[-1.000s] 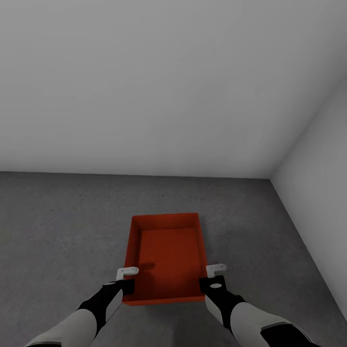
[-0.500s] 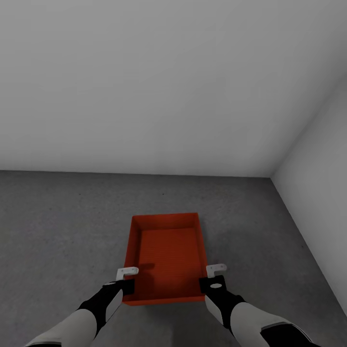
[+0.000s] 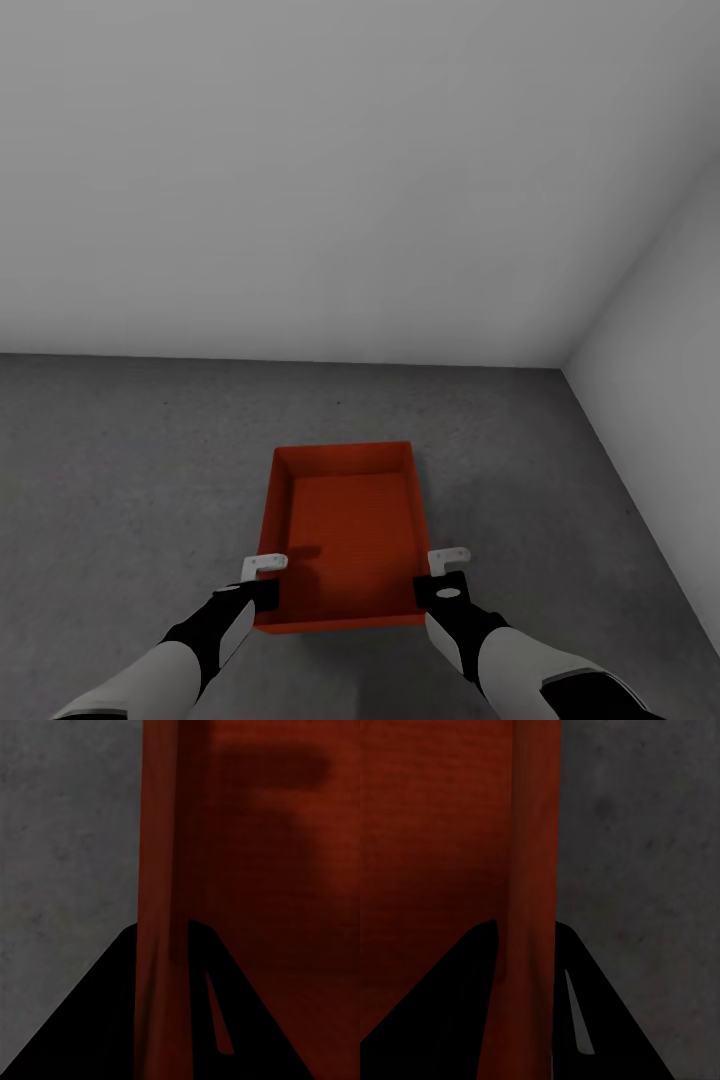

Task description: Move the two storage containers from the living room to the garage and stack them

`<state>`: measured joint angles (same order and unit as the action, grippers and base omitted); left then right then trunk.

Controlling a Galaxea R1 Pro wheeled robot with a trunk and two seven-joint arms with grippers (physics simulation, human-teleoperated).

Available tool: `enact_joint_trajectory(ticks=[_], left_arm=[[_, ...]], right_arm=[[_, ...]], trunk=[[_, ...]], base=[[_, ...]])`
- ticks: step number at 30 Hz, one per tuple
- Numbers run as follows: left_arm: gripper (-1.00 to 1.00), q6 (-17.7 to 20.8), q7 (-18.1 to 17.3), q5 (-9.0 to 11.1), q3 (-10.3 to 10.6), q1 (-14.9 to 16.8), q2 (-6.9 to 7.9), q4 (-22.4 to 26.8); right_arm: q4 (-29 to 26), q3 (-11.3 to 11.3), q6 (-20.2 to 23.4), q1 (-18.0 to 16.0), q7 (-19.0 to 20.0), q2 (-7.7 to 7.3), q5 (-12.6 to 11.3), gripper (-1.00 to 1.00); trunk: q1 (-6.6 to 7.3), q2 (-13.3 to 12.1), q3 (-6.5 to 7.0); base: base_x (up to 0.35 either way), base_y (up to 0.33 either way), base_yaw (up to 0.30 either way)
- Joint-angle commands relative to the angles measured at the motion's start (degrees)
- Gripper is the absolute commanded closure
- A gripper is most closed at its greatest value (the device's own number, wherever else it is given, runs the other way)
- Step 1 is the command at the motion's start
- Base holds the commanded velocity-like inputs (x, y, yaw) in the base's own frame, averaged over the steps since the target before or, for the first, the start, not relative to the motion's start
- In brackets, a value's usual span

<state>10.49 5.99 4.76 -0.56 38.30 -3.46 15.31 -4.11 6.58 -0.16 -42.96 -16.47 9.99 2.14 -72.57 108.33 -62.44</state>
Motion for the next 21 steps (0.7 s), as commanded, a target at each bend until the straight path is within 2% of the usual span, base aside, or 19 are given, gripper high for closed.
enact_joint_trajectory(ticks=[1, 21], left_arm=[[1.0, 0.41, 0.5, 0.17, -0.4, 0.02, 2.24, 0.51], [1.0, 0.71, 0.72, 0.09, -0.66, 0.02, 2.15, 0.51]], right_arm=[[0.24, -0.52, 2.73, -0.02, -0.49, 0.01, -0.3, 1.0], [0.24, -0.35, 2.83, -0.02, -0.24, 0.01, -0.06, 1.0]], trunk=[[0.01, 0.02, -0.03], [0.01, 0.02, -0.03]], base=[[0.0, 0.0, 0.0], [0.0, 0.0, 0.0]])
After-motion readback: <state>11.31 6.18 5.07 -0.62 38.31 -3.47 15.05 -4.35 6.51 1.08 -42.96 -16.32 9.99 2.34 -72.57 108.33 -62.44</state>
